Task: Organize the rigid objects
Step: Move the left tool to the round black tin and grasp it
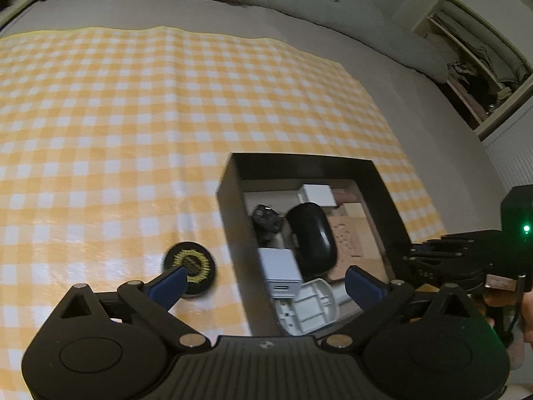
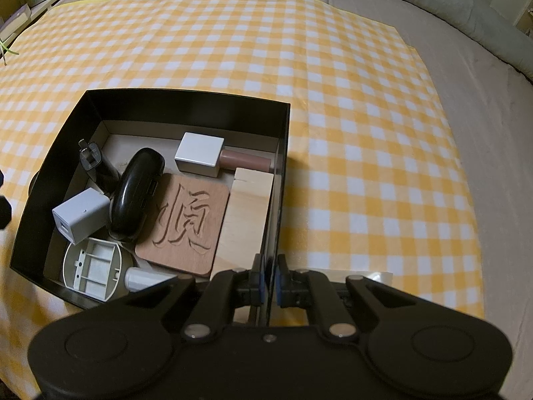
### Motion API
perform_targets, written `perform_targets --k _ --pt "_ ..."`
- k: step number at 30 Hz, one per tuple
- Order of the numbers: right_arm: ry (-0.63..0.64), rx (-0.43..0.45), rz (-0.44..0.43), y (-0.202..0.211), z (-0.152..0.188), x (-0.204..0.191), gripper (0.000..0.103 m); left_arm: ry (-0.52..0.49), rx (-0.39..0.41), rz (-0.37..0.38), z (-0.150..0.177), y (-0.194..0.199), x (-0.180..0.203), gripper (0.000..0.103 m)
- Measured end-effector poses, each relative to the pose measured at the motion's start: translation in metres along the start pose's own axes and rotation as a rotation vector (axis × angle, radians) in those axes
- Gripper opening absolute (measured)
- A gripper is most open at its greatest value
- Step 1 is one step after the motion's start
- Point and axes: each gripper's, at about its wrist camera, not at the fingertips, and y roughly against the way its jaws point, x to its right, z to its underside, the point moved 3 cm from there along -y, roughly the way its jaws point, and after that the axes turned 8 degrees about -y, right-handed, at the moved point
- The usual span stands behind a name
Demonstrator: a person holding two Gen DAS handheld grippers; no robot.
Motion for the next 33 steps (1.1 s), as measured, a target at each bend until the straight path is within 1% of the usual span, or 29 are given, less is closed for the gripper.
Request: perform_targets --k 6,10,16,17,19,21,23,29,31,33 --pt "0.003 0.000 0.003 0.000 0.000 0.000 0.007 0.000 0.012 -0.052 0.002 0.004 -0.018 0.102" --pt "0.003 0.000 0.003 0.000 0.000 0.000 0.007 -0.007 0.002 -0.092 0.003 0.005 -0.031 0.103" --pt "0.003 0.000 0.003 0.000 0.000 0.000 0.007 -0.049 0.014 -0.154 0.007 0.005 -0.053 0.103" --pt "0.004 0.000 0.003 0.000 0.000 0.000 0.007 -0.064 0.017 -0.158 0.008 0.004 -0.057 0.101" --pt "0.005 0.000 0.003 0.001 0.000 0.000 0.007 -0.103 0.016 -0.144 0.009 0.002 -0.060 0.097" --pt "0.003 0.000 0.002 0.001 0.000 0.000 0.007 -0.154 0.020 -0.127 0.009 -0.001 -0.063 0.089" --pt "0.004 0.000 0.003 0.001 0.000 0.000 0.007 -0.207 0.019 -0.114 0.011 -0.004 -0.063 0.084" --pt "0.005 0.001 0.005 0.001 0.000 0.000 0.009 -0.348 -0.028 -0.041 0.018 -0.022 -0.058 0.077" --pt "0.004 0.000 0.002 0.001 0.000 0.000 0.009 -0.401 -0.048 -0.035 0.020 -0.029 -0.054 0.073" --pt "0.003 0.000 0.000 0.001 0.000 0.000 0.009 -0.433 -0.065 -0.047 0.021 -0.037 -0.052 0.067"
